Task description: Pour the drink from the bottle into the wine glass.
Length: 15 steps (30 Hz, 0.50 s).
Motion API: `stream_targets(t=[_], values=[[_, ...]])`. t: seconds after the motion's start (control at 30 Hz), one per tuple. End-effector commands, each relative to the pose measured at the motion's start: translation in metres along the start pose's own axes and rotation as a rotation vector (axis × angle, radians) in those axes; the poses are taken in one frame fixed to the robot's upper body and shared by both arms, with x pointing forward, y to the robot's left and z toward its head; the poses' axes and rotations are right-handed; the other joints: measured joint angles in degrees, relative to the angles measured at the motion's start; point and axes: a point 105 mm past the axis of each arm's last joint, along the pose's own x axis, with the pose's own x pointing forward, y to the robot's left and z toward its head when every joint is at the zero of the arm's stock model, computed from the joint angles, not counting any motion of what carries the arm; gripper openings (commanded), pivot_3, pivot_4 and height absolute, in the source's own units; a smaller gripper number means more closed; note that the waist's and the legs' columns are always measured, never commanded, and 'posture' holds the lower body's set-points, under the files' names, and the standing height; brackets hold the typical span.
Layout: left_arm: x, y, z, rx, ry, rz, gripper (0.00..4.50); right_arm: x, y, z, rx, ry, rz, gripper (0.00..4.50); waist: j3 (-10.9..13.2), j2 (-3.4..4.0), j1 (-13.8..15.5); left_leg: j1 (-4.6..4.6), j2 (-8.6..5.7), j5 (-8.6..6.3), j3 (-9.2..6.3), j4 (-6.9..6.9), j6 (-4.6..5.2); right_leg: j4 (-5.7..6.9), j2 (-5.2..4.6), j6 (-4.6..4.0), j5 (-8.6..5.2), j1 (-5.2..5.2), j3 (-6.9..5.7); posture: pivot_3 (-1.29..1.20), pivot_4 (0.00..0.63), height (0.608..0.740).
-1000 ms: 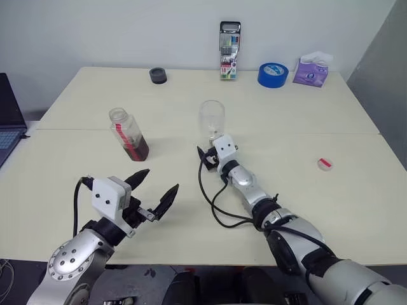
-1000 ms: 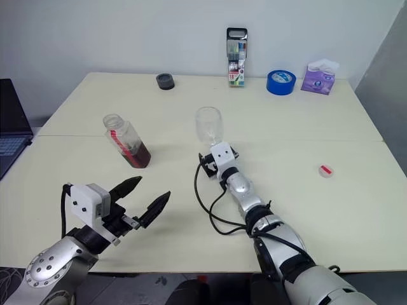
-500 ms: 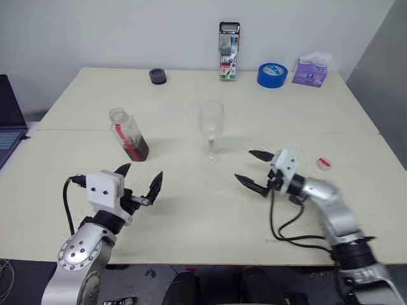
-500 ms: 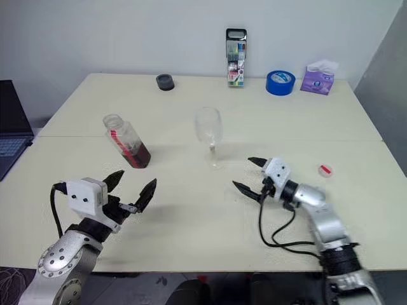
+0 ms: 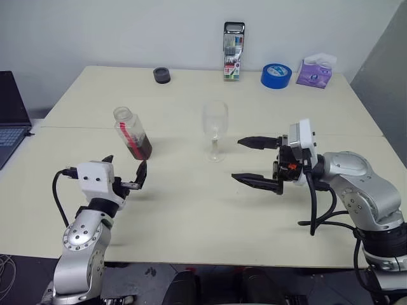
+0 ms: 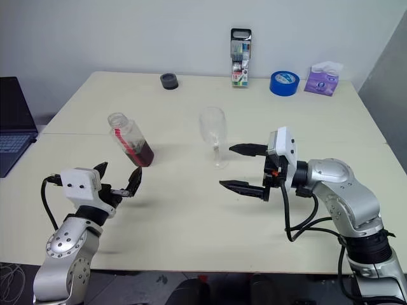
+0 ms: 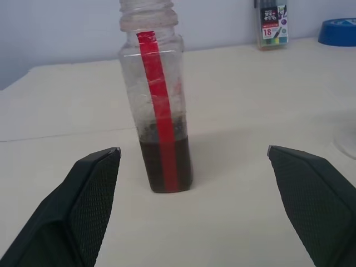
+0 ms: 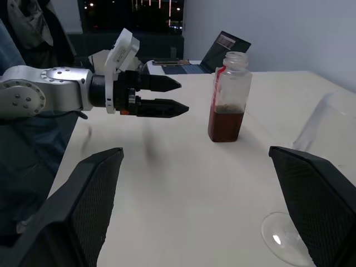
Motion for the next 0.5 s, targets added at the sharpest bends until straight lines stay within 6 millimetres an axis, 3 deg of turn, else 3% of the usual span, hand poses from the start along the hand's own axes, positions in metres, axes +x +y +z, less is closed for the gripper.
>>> stream_targets(t=[0.03,0.3,0.5], values=[[0.002,0.011,0.011,0.037,-0.049,0.012,4.5,0.001,0.0,0.012,-0.039,-0.029,-0.007,4.47,0.0,0.0,0.0,0.0,0.0,0.0,0.0,0.0,0.0,0.0,0.0,0.0,0.0,0.0,0.0,0.0,0.15,0.74],[0.012,0.027,0.009,0.036,-0.048,0.019,4.5,0.0,0.003,0.015,-0.052,-0.036,-0.002,4.47,0.0,0.0,0.1,0.0,0.0,0.0,0.0,0.0,0.0,0.02,0.0,0.0,0.0,-0.02,-0.01,0.0,0.15,0.74],[0.028,0.027,0.009,0.023,-0.052,-0.041,4.5,0.001,0.007,0.018,-0.067,-0.037,0.023,4.47,0.0,0.0,0.2,0.0,0.0,0.0,0.0,0.0,-0.01,0.02,-0.01,0.0,0.0,-0.02,-0.02,0.0,0.15,0.74]])
